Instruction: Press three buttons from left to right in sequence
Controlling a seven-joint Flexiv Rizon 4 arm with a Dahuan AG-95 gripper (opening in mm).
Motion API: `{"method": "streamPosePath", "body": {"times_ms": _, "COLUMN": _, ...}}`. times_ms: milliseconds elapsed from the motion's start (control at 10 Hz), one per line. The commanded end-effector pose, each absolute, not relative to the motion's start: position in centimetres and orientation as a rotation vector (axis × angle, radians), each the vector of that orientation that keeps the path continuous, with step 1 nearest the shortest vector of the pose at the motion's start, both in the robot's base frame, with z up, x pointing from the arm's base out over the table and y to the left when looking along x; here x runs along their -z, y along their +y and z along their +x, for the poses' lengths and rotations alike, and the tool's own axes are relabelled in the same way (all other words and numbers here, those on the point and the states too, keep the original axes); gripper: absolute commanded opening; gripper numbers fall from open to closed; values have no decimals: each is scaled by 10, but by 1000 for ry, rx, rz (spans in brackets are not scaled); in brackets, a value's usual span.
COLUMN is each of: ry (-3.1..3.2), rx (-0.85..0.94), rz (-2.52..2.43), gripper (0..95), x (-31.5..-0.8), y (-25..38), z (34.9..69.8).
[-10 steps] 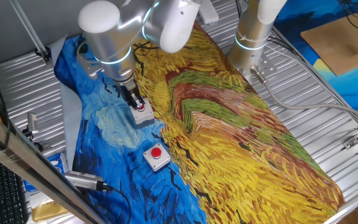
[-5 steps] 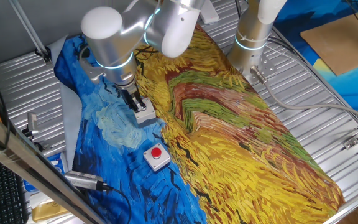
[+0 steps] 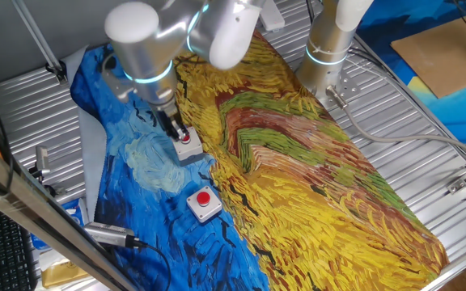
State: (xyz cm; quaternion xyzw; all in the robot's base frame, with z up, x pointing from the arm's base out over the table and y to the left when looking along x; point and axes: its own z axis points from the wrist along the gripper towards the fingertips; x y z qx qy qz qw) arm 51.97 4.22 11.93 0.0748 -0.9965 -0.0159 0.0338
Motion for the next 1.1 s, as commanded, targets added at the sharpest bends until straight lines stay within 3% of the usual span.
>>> {"method": "streamPosePath", "body": {"times_ms": 100, "ry": -3066, "rx": 52, "rz": 235, "gripper": 0, "x": -121, "y": 38, "z": 517}}
{"method": "streamPosePath", "body": {"times_ms": 1100, "ry": -3042, "rx": 78, "rz": 227, "gripper": 0, "x": -113, "y": 41, "z": 511}}
